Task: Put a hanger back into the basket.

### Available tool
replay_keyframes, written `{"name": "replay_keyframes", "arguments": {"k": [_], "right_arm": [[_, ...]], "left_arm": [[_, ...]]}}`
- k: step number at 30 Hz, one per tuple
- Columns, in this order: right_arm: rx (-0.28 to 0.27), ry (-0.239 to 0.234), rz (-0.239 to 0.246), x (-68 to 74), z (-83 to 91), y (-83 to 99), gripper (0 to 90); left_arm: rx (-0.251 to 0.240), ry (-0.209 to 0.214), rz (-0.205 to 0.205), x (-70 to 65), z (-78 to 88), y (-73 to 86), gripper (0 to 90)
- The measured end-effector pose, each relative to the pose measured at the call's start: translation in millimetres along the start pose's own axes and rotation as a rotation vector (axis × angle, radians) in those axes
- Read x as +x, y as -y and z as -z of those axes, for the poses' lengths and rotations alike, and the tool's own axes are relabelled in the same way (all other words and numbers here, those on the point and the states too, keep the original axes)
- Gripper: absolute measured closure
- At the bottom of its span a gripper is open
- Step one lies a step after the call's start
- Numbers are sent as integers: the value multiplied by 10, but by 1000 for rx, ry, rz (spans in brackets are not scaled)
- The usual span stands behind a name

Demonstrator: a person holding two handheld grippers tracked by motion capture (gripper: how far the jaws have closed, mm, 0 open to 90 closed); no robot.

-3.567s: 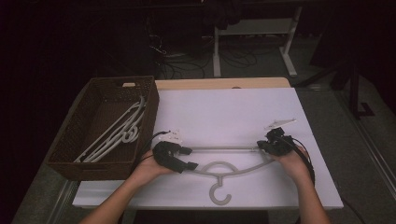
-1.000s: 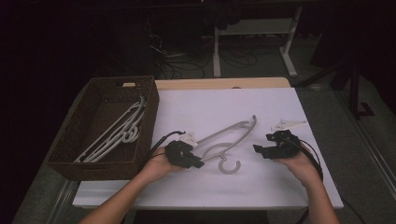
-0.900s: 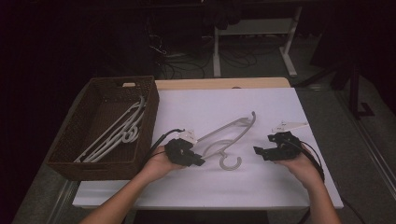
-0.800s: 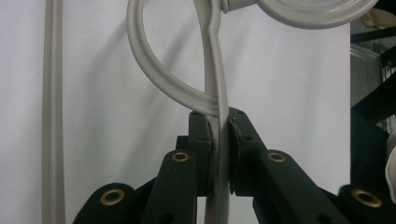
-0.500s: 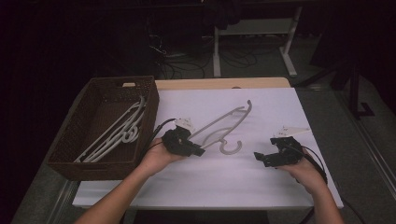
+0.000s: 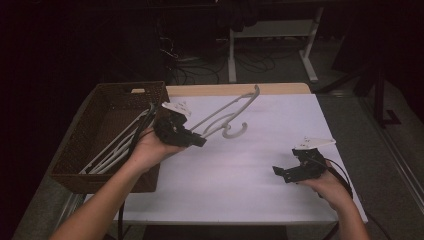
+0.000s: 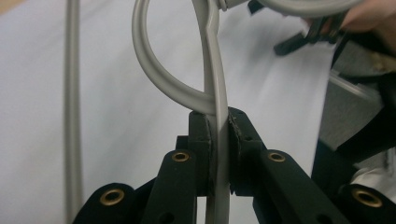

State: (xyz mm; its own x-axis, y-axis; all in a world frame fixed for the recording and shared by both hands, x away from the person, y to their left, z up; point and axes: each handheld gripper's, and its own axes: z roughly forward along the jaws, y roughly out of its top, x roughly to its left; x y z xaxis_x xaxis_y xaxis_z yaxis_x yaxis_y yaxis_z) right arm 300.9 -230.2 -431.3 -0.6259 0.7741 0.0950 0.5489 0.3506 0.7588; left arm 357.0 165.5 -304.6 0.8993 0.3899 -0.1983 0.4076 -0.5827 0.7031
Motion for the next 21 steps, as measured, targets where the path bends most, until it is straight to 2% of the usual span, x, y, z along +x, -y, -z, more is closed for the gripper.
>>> {"name": "replay_keyframes", "arguments": {"k": [2, 5, 7, 9, 14, 21], "right_arm": [[-2, -3, -3, 5, -4, 1, 0], [0, -4, 3, 18, -9, 2, 0], [0, -5, 8, 22, -10, 5, 0], [2, -4, 6, 27, -5, 8, 0], [2, -3, 1, 17, -5, 22, 0], [4, -5, -4, 14, -19, 22, 0]], "left_arm": [[-15, 1, 0, 17, 110, -36, 820], [-10, -56, -18, 29, 262, -73, 820], [-13, -66, -20, 44, 312, -73, 821], [-15, -98, -20, 106, 463, -47, 821], [-25, -151, -1, 231, 718, 67, 821], [-37, -242, 35, 418, 1086, 309, 821]]}}
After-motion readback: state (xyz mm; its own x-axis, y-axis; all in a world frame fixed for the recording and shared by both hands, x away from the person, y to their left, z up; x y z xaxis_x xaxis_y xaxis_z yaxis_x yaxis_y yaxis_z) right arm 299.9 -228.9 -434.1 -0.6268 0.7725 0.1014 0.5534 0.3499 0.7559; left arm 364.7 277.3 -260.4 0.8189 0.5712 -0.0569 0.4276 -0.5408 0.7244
